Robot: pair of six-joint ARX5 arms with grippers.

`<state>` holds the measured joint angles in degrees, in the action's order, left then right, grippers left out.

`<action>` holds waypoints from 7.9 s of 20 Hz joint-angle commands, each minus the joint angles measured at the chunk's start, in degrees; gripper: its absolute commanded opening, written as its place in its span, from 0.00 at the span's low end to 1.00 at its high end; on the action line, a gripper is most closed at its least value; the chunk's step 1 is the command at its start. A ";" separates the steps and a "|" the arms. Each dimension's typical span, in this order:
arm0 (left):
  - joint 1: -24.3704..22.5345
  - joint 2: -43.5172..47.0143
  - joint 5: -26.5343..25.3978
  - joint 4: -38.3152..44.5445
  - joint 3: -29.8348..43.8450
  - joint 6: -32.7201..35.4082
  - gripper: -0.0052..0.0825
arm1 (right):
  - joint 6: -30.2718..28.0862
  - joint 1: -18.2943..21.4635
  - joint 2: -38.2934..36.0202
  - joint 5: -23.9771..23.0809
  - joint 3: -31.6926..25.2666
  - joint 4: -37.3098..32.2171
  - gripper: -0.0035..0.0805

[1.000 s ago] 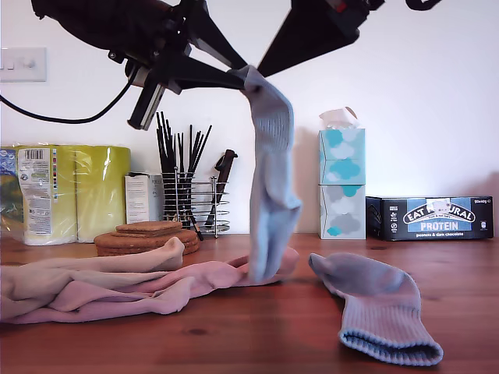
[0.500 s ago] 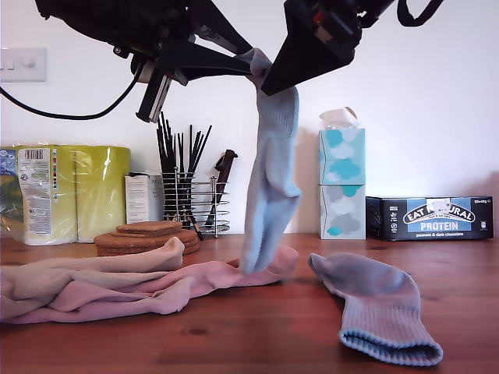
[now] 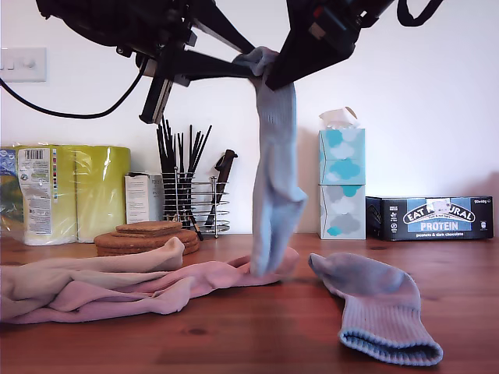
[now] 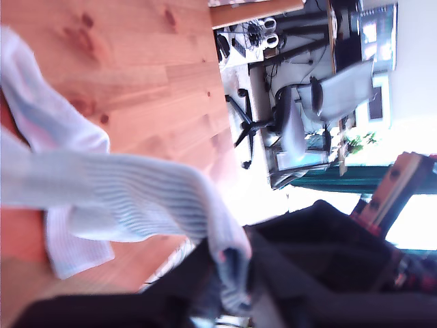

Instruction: Pair up the socks based on colour and pattern, by placing each sock on top of its pair

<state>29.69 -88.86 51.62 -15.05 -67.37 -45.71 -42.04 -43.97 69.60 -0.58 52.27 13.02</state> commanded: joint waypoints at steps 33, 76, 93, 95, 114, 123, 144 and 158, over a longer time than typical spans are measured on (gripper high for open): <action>-7.82 10.23 -14.60 -29.86 -0.35 47.74 0.03 | -26.95 26.64 11.93 23.93 3.34 9.70 0.03; -19.71 19.21 -22.64 -14.95 7.69 58.42 0.03 | 36.39 20.96 -15.85 4.68 -4.09 11.82 0.03; -21.16 15.08 -24.20 -11.56 21.79 79.17 0.61 | 37.05 21.86 -30.38 10.12 -14.58 16.85 0.03; -19.61 11.63 -22.23 -7.32 21.77 78.99 0.61 | 37.03 21.86 -30.03 10.12 -14.58 16.85 0.03; -14.67 -4.94 -30.84 -0.15 21.66 81.55 0.61 | 37.11 21.84 -28.13 10.14 -14.58 16.15 0.03; -12.61 -5.18 -34.14 1.31 20.46 81.70 0.04 | 37.09 21.84 -28.13 10.75 -14.58 15.28 0.03; -10.95 -4.90 -46.10 5.01 11.08 102.77 0.04 | 37.09 21.84 -28.13 11.91 -14.58 14.78 0.03; -8.98 -4.68 -42.07 -6.99 11.08 87.12 0.62 | 37.09 21.84 -28.13 14.64 -14.58 15.23 0.03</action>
<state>19.51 -92.42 8.40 -20.86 -56.99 42.24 -4.78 -21.89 41.47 13.67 37.54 28.34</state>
